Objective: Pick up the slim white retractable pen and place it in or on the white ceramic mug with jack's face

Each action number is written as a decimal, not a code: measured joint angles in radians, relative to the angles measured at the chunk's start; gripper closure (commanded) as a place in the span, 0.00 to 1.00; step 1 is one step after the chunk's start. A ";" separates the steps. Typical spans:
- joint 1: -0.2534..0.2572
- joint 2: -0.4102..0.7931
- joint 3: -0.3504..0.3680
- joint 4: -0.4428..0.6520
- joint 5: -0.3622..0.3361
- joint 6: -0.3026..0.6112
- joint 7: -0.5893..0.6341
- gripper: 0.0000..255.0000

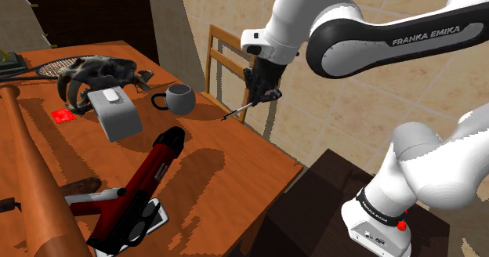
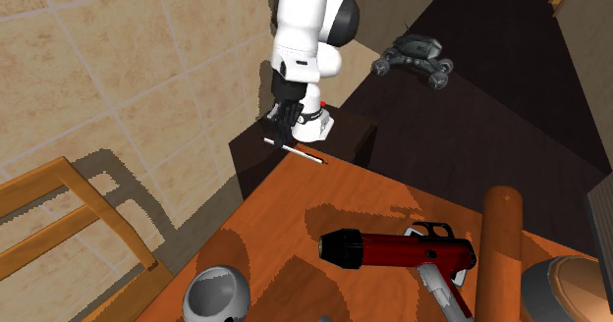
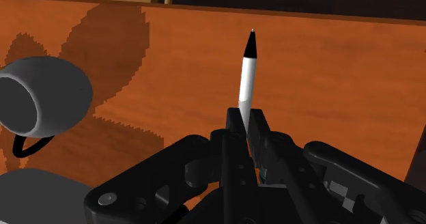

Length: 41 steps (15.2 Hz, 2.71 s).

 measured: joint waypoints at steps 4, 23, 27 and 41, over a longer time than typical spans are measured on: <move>-0.014 0.131 -0.018 0.133 -0.004 0.002 -0.028 1.00; -0.075 0.952 -0.066 1.212 0.049 -0.235 -0.190 1.00; -0.080 1.042 -0.066 1.336 0.054 -0.268 -0.200 1.00; -0.080 1.041 -0.068 1.152 0.044 -0.086 -0.174 1.00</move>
